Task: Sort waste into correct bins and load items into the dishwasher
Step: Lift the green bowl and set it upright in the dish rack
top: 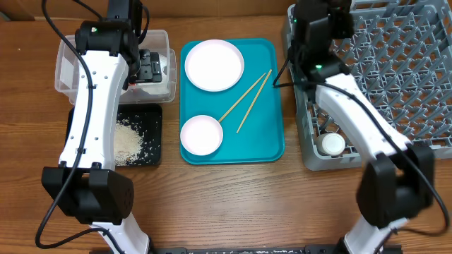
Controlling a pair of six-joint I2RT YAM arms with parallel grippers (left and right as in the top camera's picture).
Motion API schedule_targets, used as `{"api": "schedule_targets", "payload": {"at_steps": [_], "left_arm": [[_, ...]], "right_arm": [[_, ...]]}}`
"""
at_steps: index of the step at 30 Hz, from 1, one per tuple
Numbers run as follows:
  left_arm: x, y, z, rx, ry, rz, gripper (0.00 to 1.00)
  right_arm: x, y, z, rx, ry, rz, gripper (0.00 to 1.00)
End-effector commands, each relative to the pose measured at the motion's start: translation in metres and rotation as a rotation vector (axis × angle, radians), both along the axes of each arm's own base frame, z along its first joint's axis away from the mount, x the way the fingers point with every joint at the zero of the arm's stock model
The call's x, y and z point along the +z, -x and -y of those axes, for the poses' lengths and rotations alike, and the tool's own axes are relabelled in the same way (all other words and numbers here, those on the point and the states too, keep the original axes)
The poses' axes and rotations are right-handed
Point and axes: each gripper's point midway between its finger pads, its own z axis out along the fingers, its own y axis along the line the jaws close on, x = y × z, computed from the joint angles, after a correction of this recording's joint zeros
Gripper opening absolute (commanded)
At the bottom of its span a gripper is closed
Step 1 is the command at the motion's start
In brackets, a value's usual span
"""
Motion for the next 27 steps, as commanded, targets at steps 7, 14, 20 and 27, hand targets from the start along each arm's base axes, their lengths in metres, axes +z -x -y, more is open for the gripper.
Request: {"api": "schedule_targets", "payload": {"at_steps": [7, 14, 20, 27], "left_arm": [[0.018, 0.001, -0.004, 0.013, -0.008, 0.048, 1.0], [0.018, 0.001, -0.004, 0.013, -0.008, 0.048, 1.0], [0.018, 0.001, -0.004, 0.013, -0.008, 0.048, 1.0], [0.018, 0.001, -0.004, 0.013, -0.008, 0.048, 1.0]], "right_arm": [[-0.057, -0.03, 0.027, 0.011, 0.165, -0.21, 0.04], [-0.097, -0.042, 0.021, 0.046, 0.172, -0.267, 0.04], [-0.098, -0.048, 0.02, 0.043, 0.163, -0.225, 0.04], [-0.111, -0.046, 0.017, 0.039, 0.172, -0.262, 0.04]]}}
